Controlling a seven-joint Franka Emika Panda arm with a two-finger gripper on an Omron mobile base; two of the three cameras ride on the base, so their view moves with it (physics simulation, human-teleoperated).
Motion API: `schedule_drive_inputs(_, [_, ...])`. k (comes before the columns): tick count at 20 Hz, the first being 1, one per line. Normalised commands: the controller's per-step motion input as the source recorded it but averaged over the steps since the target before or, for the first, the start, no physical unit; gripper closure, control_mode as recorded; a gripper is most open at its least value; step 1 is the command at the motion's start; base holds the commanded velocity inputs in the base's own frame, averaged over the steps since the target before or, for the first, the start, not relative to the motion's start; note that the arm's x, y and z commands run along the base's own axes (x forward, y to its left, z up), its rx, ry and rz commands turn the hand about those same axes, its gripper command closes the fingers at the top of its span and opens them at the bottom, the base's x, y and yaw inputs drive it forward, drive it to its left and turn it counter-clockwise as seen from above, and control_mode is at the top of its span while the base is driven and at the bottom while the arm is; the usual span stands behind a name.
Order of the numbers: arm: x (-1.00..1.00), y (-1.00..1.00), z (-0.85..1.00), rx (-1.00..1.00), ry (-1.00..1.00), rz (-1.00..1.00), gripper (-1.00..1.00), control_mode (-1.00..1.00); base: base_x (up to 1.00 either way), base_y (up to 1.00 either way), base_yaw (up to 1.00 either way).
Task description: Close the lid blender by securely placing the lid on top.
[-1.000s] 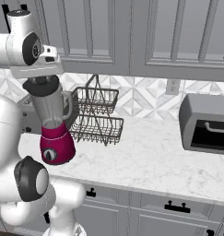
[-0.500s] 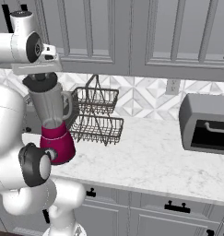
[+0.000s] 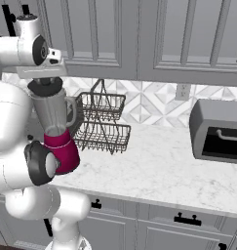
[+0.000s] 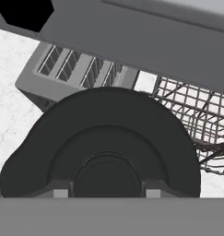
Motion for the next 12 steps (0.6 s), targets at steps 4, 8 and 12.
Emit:
schedule_drive_inputs(4, [0.11,0.00,-0.17,0.03,0.10,-0.04,1.00,-1.00,0.00,0.00,0.00])
schedule_drive_inputs(8, [0.04,0.00,-0.08,0.00,0.12,-0.06,1.00,-1.00,0.00,0.00,0.00])
schedule_drive_inputs(12, [0.04,0.01,0.00,0.00,0.16,-0.06,1.00,-1.00,0.00,0.00,0.00])
